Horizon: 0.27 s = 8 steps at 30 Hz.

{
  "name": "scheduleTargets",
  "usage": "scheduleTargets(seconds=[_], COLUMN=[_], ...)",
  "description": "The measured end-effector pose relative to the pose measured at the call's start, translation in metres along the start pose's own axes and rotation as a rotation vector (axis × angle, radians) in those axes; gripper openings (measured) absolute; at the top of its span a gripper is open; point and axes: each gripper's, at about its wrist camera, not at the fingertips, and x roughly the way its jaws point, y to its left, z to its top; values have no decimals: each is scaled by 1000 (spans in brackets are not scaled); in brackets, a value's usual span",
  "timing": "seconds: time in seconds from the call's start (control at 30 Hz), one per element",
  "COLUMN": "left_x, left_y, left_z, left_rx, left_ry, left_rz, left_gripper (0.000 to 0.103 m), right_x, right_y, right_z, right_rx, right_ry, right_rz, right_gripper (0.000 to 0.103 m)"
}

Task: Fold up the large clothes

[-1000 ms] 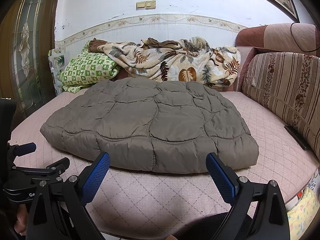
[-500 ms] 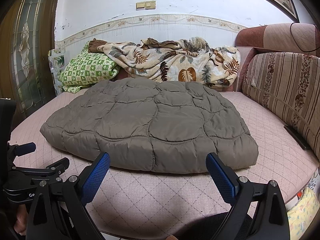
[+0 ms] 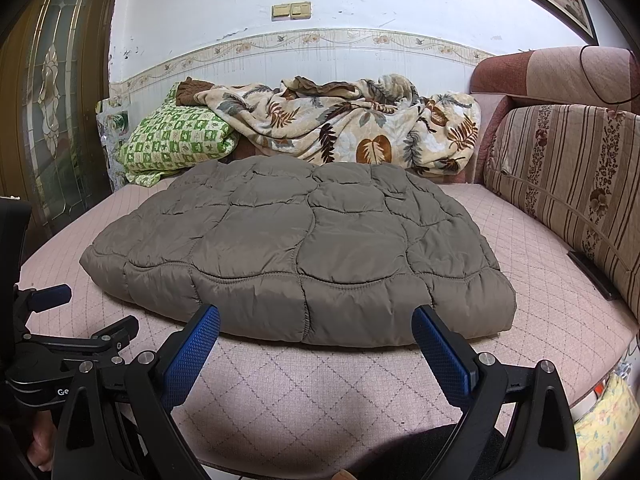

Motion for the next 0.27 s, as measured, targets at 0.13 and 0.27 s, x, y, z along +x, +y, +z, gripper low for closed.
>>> scheduleTargets(seconds=[0.13,0.27], left_x=[-3,-5], left_y=[1,5], left_z=[0,0], left_rx=[-3,-26], left_ry=[-13,-24], left_rz=[-37,-22], left_gripper=[96,96], right_x=[-1,-2], right_y=[-1,-3], right_z=[0,1], right_rx=[1,0], right_ry=[-2,-2], right_rz=[1,4], right_gripper=[98,98])
